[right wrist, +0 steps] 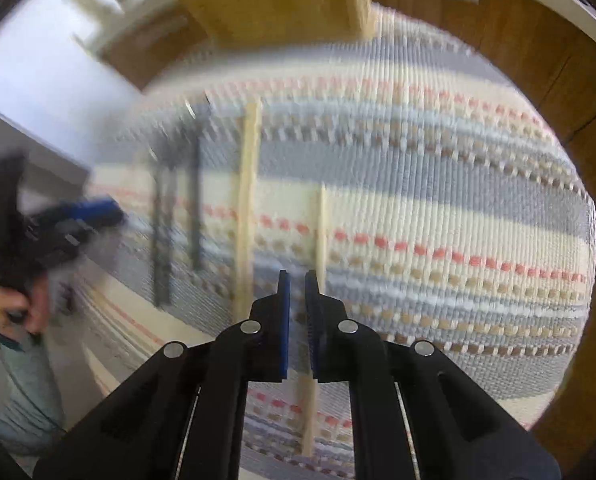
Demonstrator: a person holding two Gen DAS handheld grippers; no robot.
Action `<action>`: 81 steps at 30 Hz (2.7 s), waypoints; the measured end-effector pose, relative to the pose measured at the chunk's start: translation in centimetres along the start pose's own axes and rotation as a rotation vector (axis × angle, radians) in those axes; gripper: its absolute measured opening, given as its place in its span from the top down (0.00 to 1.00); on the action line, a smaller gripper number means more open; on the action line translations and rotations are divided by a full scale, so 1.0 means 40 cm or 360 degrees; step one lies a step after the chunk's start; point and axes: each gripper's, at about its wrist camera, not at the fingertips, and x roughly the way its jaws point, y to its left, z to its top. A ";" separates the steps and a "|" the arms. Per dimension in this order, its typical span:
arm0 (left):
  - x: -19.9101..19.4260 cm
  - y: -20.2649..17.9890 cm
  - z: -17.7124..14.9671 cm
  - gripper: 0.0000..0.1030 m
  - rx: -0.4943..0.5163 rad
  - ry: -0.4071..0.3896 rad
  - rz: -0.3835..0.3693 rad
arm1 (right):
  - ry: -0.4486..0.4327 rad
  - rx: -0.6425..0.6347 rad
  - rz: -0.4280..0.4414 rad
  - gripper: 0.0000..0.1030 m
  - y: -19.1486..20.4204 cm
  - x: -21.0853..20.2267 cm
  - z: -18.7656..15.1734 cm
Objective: Organize utensils
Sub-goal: 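Grasp a wooden chopstick with the left tool while the right tool grasps another chopstick, then raise both chopsticks over the yellow basket, lower them in, and open both tools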
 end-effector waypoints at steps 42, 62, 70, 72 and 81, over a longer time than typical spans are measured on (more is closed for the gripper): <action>-0.221 -0.097 0.059 0.97 0.0088 -0.0568 -0.0039 | -0.0174 -0.0262 -0.0124 0.96 0.084 -0.176 0.082; -0.519 -0.186 0.349 0.96 -0.0003 -0.1794 -0.0269 | -0.1405 -0.0253 -0.0044 0.96 0.149 -0.480 0.371; -0.391 -0.127 0.443 0.96 -0.0138 -0.1888 -0.0260 | -0.1683 -0.0223 -0.0206 0.96 0.092 -0.389 0.463; -0.352 -0.118 0.467 0.96 -0.0140 -0.1864 -0.0248 | -0.1691 -0.0216 -0.0235 0.96 0.079 -0.357 0.486; -0.237 -0.085 0.514 0.96 -0.0138 -0.1812 -0.0130 | -0.1632 -0.0249 -0.0333 0.96 0.056 -0.215 0.525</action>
